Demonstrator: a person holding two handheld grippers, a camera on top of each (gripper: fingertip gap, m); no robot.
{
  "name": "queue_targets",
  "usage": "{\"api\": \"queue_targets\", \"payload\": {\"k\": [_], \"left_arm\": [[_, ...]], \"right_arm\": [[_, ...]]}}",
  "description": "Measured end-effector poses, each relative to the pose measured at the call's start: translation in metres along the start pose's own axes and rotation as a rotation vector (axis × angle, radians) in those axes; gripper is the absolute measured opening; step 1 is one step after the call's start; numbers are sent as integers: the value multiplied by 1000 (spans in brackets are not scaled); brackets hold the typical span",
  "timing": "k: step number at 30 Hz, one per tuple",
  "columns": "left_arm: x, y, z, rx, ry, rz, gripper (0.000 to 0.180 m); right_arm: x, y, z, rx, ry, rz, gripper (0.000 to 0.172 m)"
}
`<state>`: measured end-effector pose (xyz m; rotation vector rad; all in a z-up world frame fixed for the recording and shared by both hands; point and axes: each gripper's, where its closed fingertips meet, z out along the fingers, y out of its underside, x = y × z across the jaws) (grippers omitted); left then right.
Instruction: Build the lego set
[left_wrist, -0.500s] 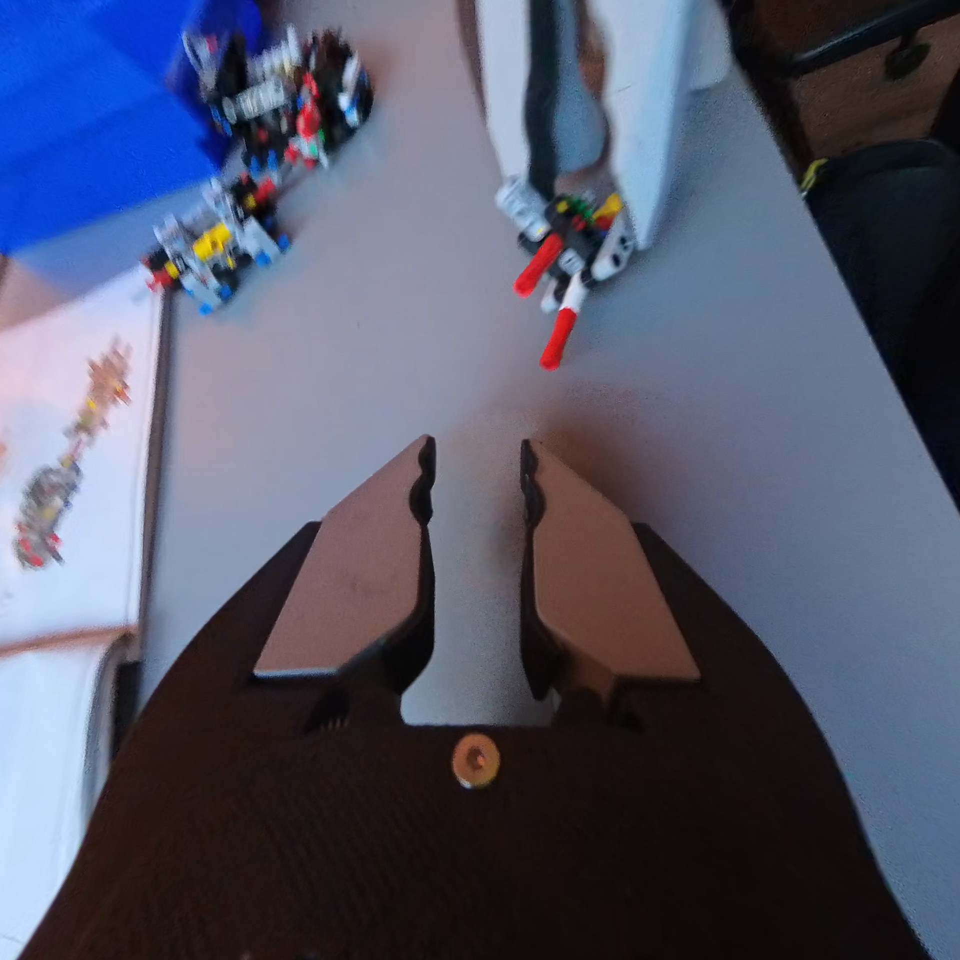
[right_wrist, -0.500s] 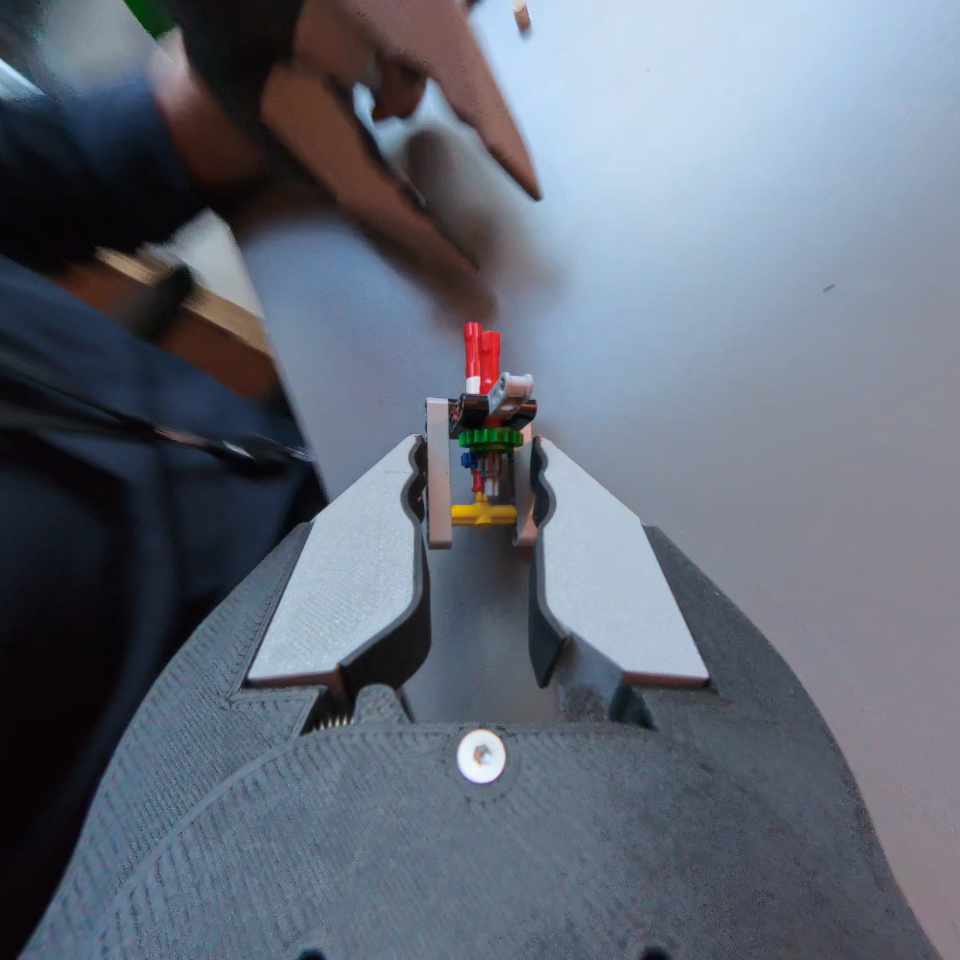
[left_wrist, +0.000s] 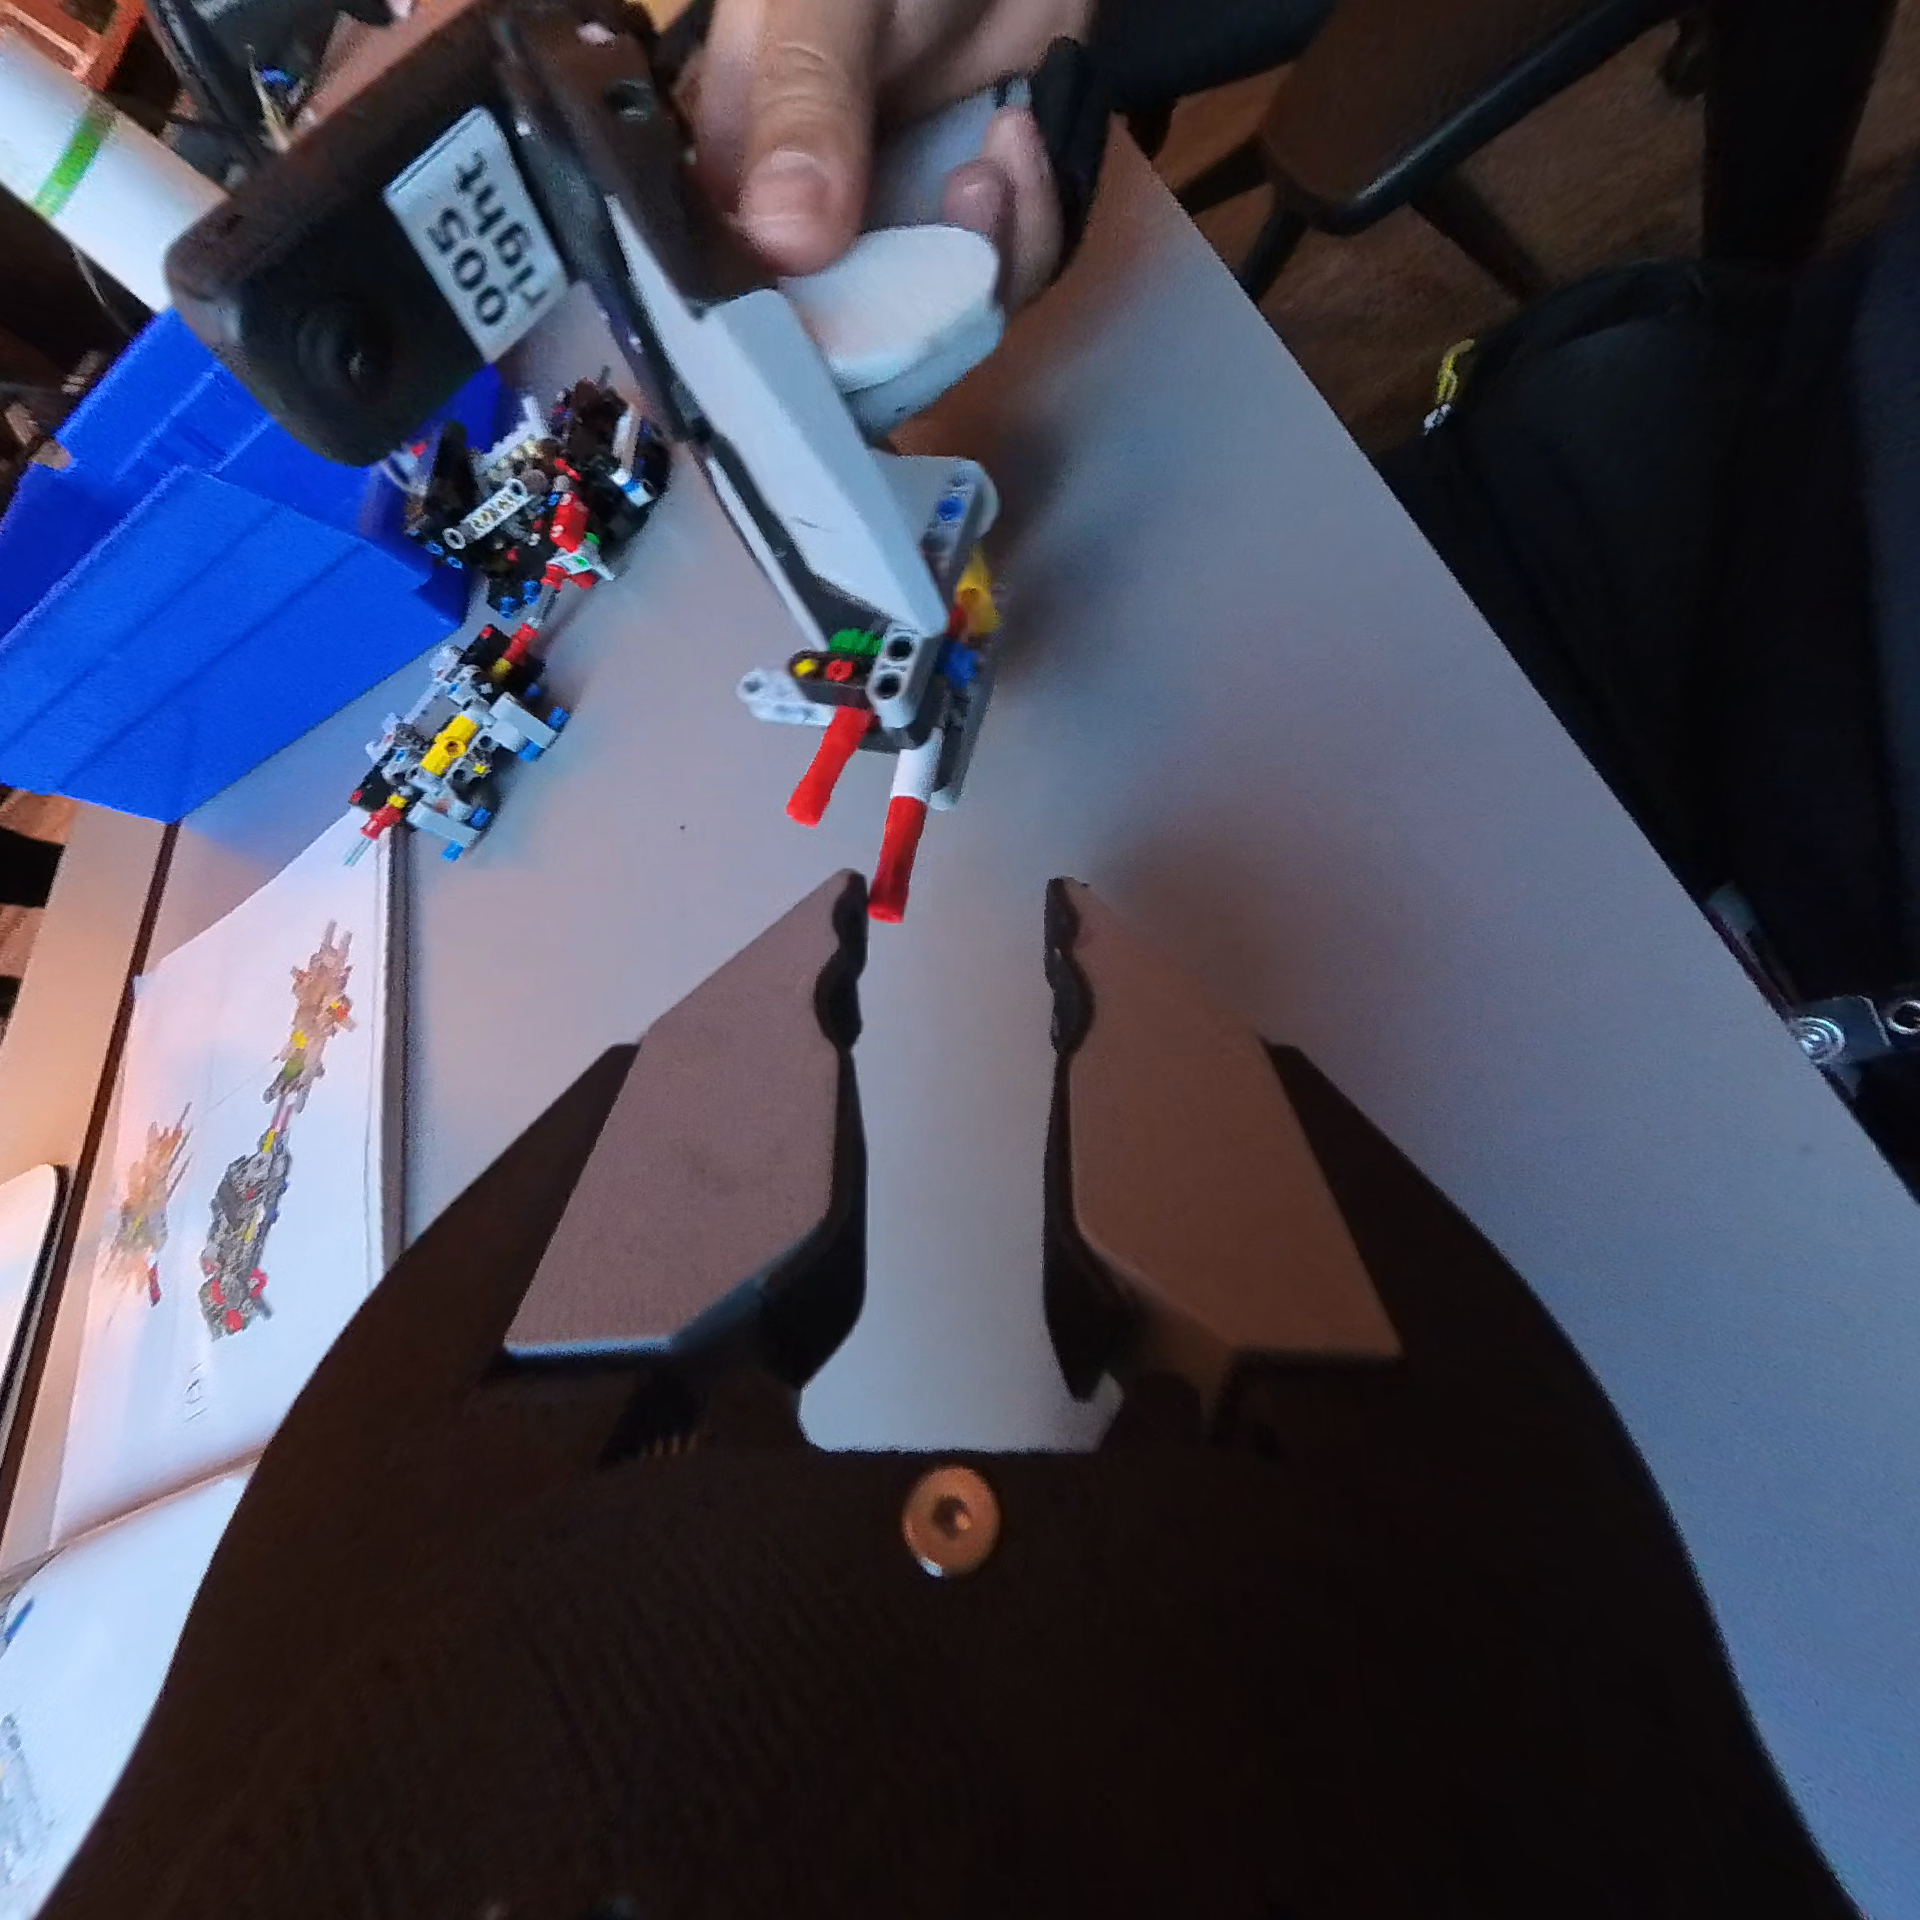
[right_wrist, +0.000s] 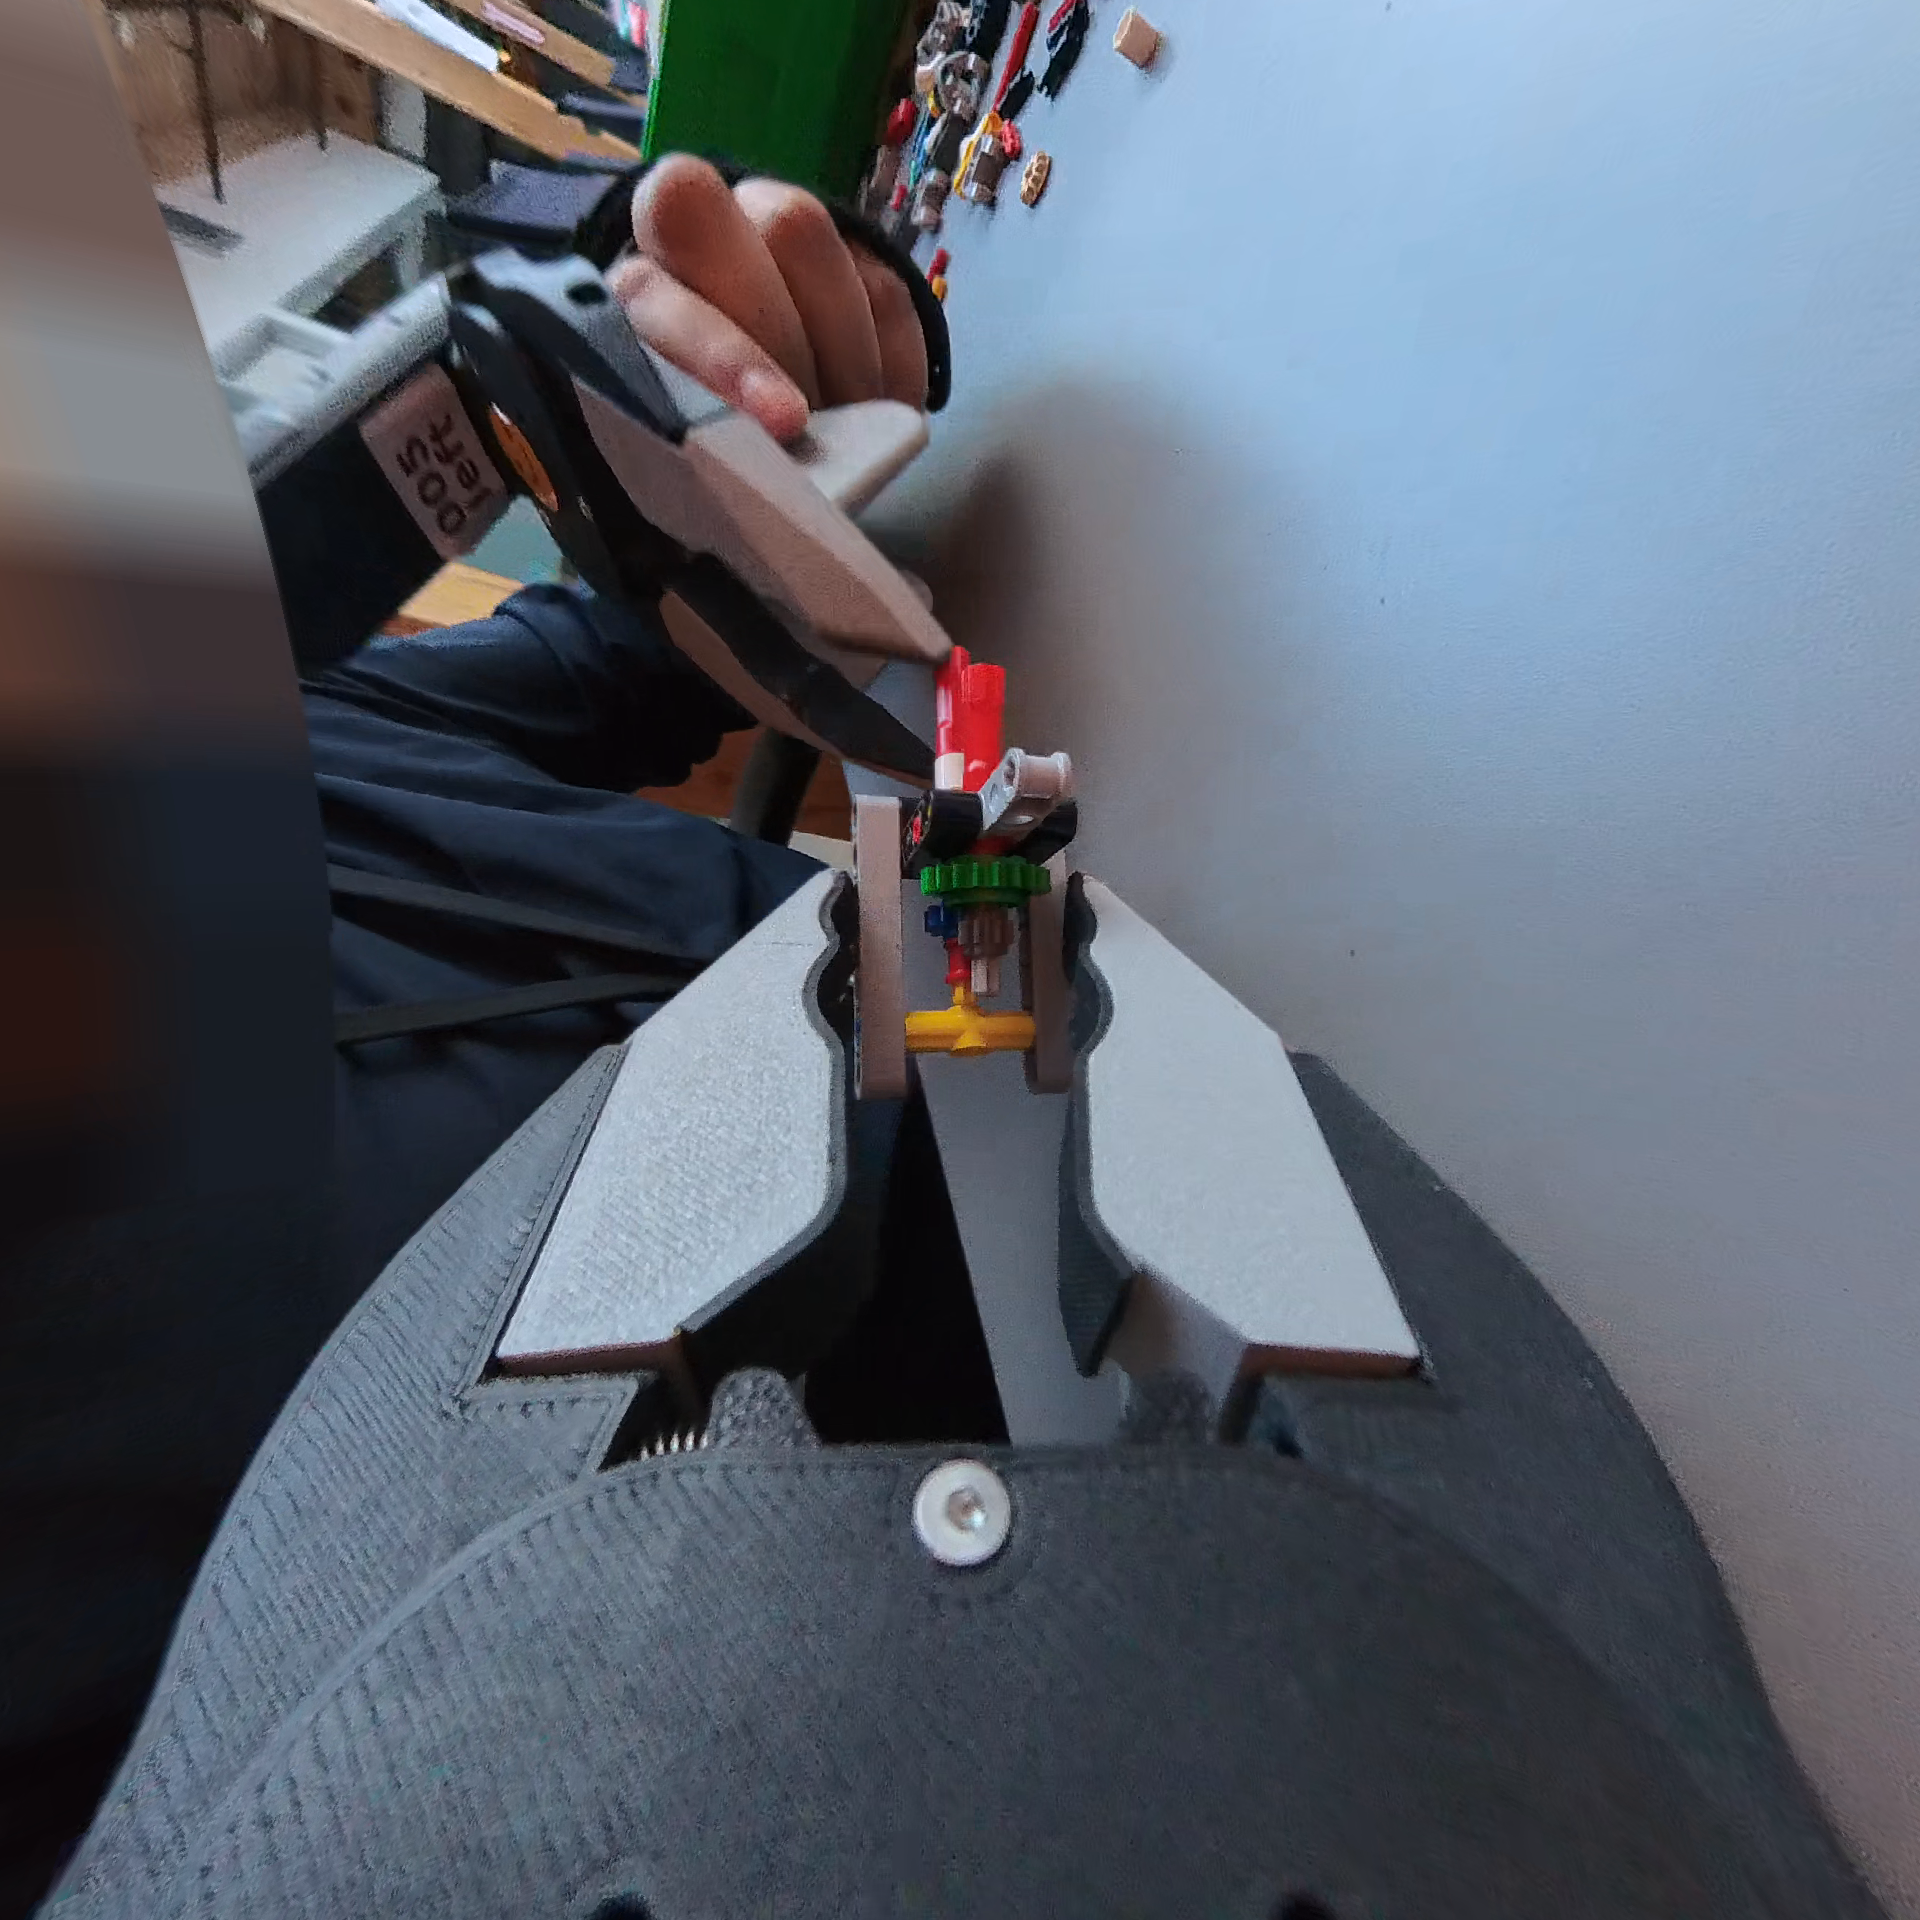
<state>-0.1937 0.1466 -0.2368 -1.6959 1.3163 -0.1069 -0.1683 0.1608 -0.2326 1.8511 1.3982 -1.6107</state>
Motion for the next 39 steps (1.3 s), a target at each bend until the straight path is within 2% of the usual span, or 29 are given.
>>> {"api": "queue_targets", "payload": {"k": [5, 13, 26, 32, 39], "left_arm": [[2, 8, 6, -68, -8, 3, 26], [-1, 13, 7, -89, -18, -12, 23], [-12, 20, 4, -96, -45, -57, 23], [-27, 34, 4, -154, -112, -105, 22], [-52, 59, -3, -245, -209, -243, 21]], "right_arm": [[4, -2, 2, -22, 5, 28, 37], [7, -3, 6, -22, -10, 32, 37], [12, -10, -2, 21, 77, -77, 37], [21, -26, -8, 73, 227, -237, 37], [44, -71, -23, 184, 524, -486, 37]]}}
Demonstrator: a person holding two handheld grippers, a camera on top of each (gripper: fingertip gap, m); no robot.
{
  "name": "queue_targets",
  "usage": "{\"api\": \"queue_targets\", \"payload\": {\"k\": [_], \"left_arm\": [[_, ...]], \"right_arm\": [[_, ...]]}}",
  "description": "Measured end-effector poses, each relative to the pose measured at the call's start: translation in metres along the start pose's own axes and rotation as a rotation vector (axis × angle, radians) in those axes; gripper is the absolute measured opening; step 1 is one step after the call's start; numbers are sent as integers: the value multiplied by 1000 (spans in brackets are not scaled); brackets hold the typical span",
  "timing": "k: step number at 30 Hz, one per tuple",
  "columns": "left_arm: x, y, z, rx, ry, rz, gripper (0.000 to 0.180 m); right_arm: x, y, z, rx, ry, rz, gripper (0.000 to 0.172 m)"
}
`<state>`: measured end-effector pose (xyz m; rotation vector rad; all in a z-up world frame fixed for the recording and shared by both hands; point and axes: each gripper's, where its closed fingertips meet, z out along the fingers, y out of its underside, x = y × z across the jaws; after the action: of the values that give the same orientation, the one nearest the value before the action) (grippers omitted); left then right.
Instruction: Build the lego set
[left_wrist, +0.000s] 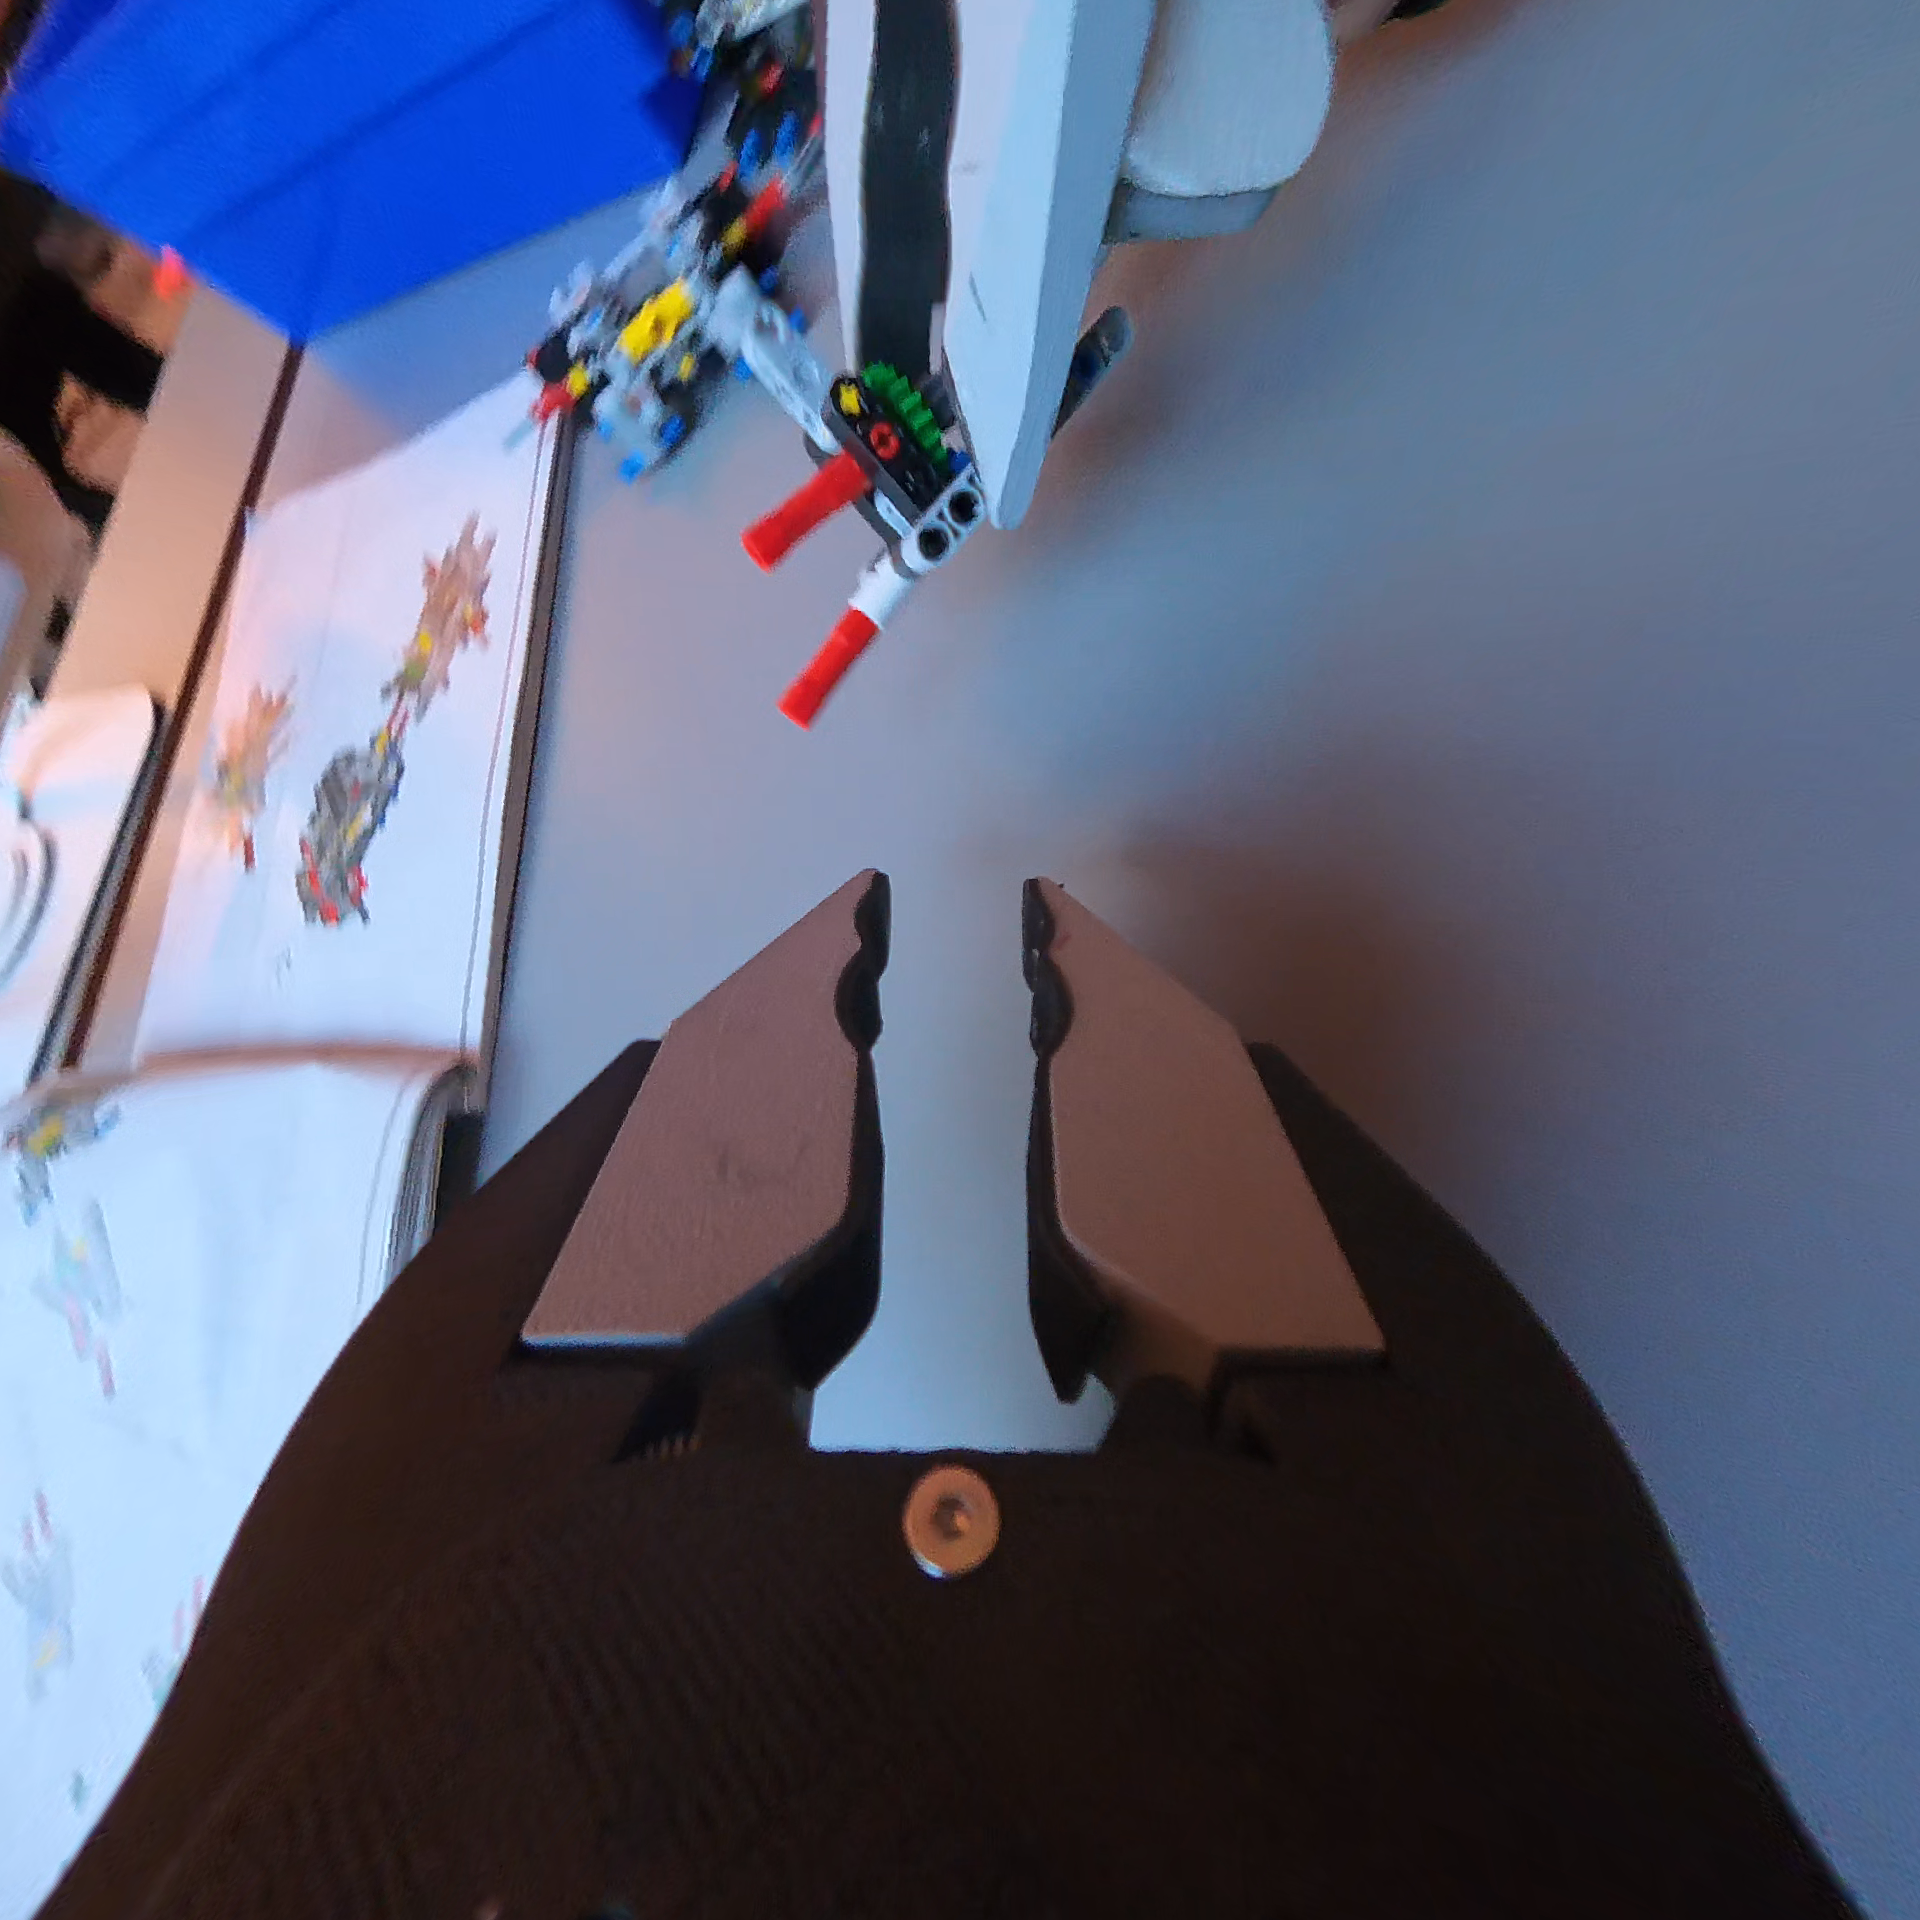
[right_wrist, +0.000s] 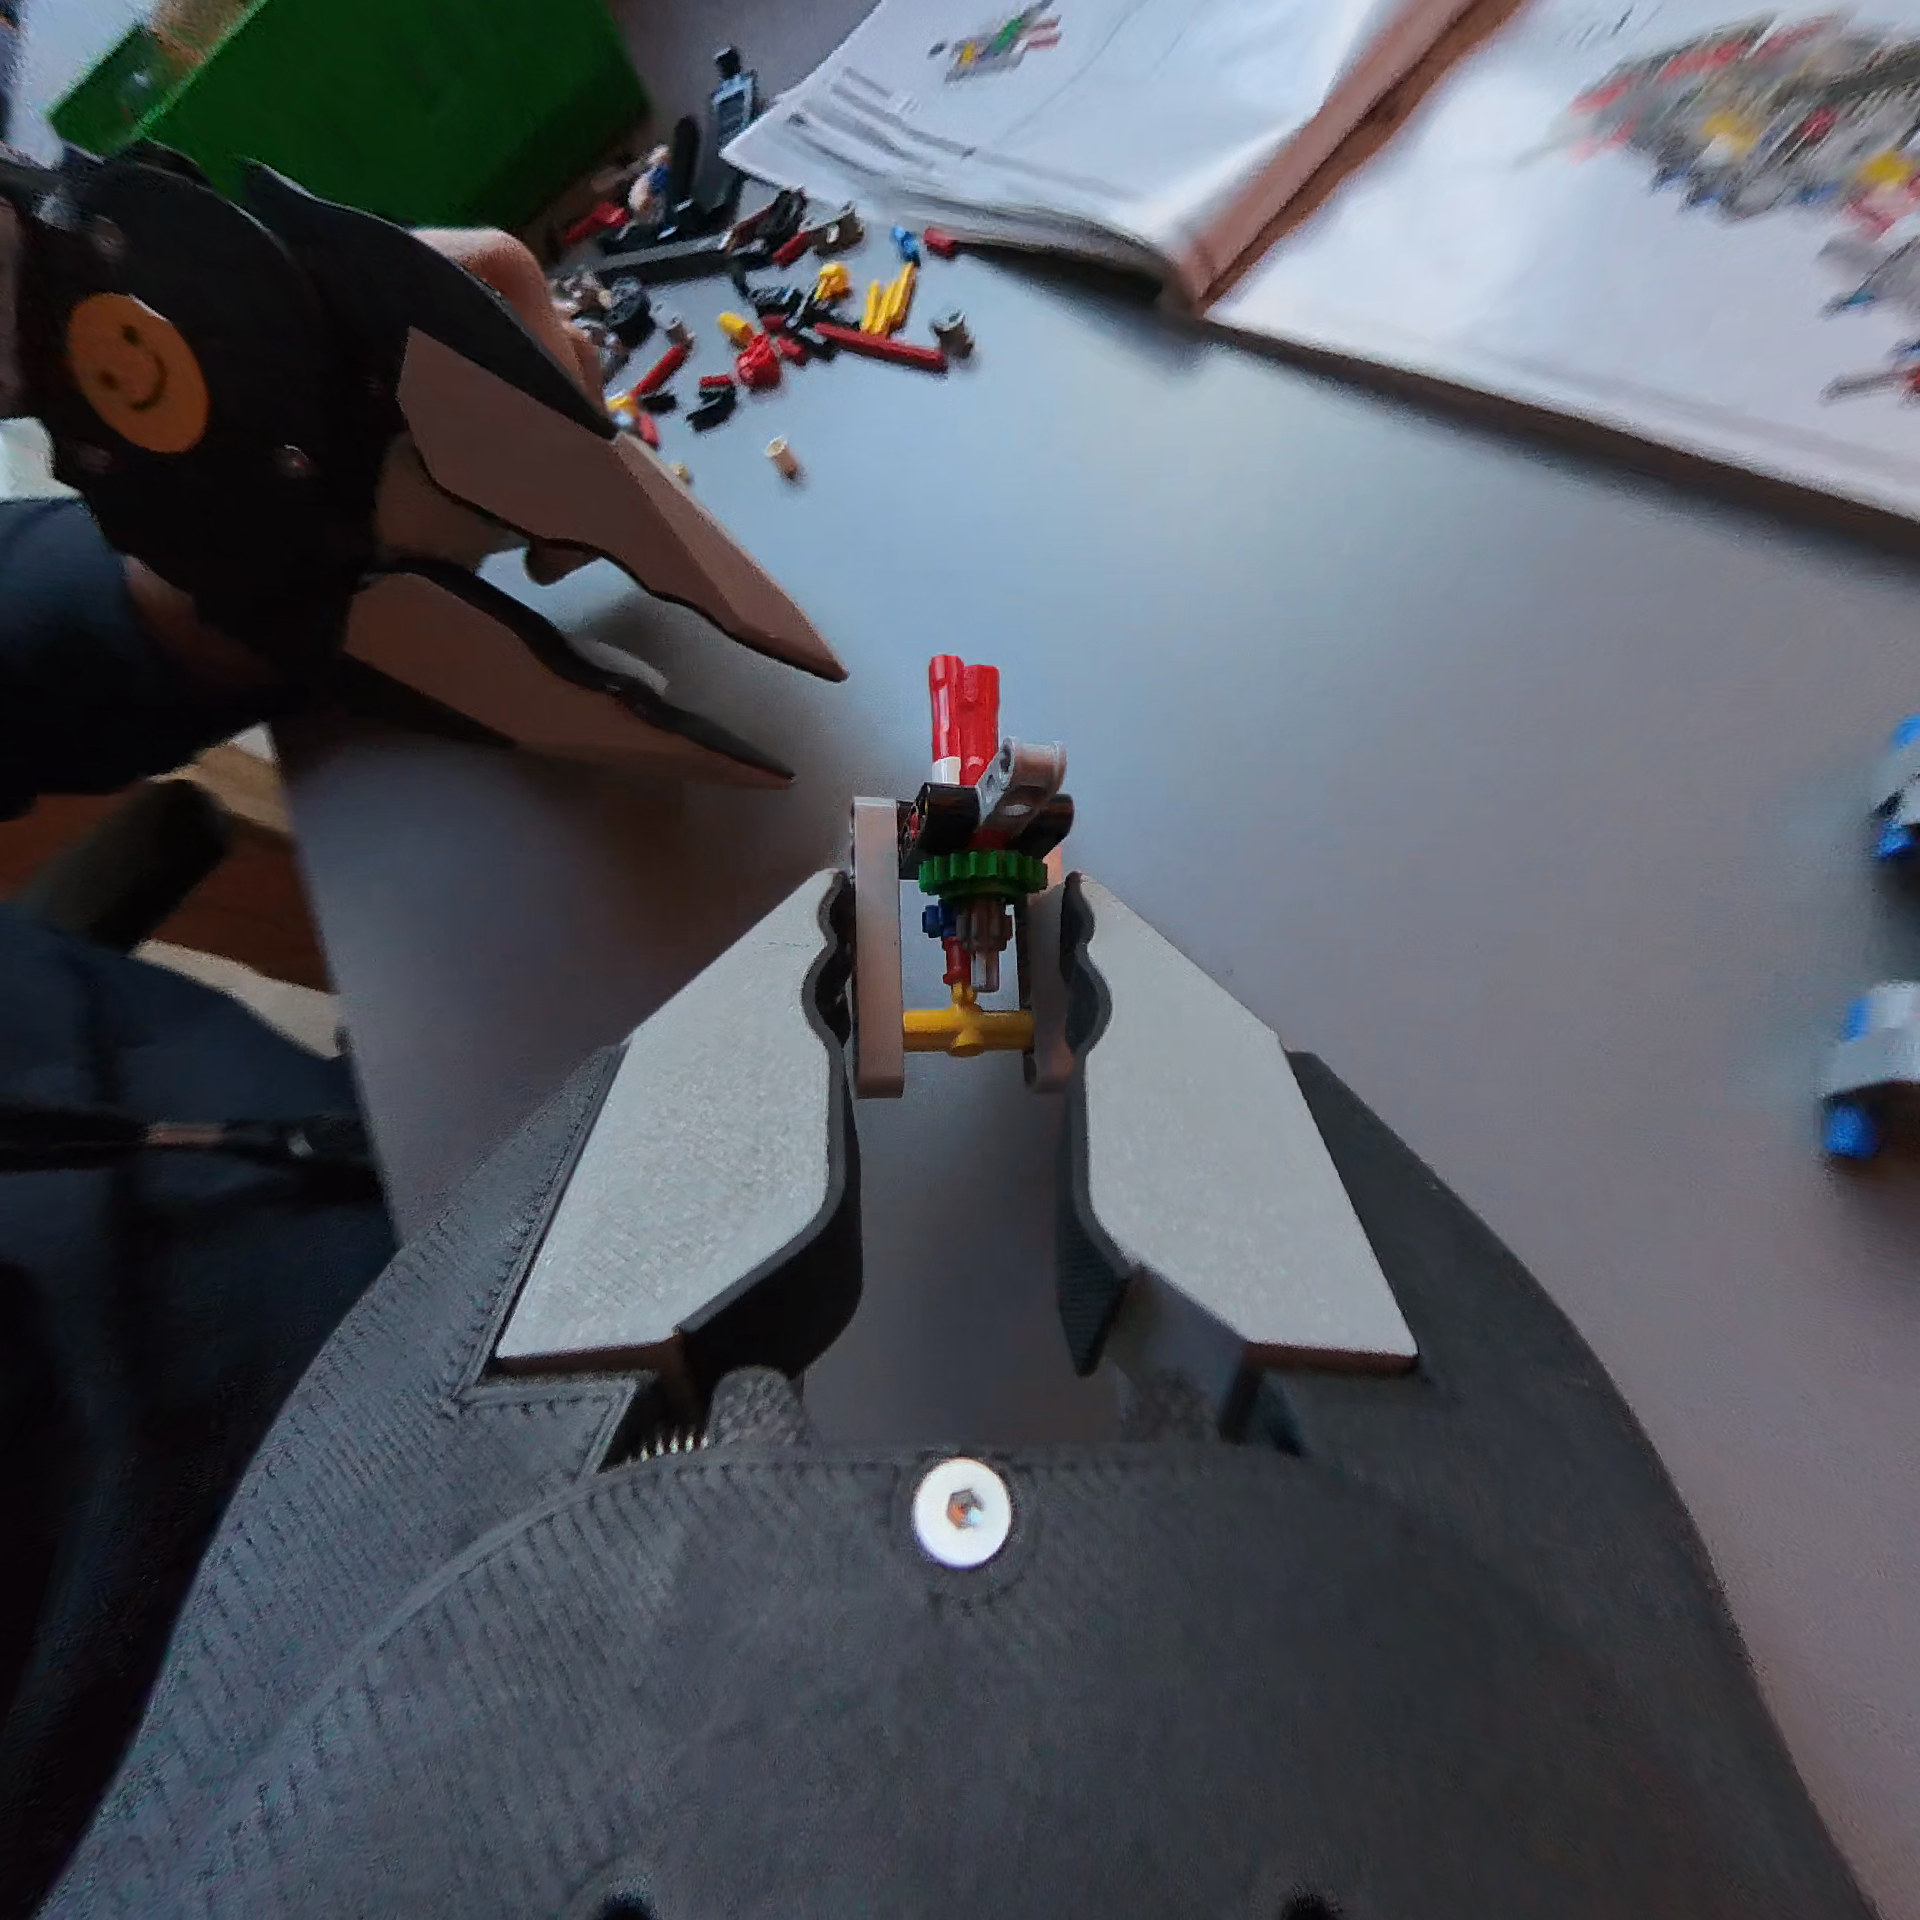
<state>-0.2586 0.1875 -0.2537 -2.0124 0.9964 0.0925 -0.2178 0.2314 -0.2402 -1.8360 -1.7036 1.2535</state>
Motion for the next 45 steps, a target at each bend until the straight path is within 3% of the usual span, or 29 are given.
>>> {"api": "queue_targets", "payload": {"k": [12, 21, 31, 45], "left_arm": [[-8, 20, 7, -67, 31, -150, 18], [-4, 20, 8, -35, 98, -215, 12], [-2, 20, 7, -33, 119, -216, 8], [-2, 21, 6, -33, 135, -252, 13]], "right_arm": [[31, -17, 53, -101, 146, -343, 37], [33, -19, 58, -112, 160, -471, 37], [18, -11, 54, -122, 45, -493, 37], [16, -9, 54, -126, 48, -537, 37]]}}
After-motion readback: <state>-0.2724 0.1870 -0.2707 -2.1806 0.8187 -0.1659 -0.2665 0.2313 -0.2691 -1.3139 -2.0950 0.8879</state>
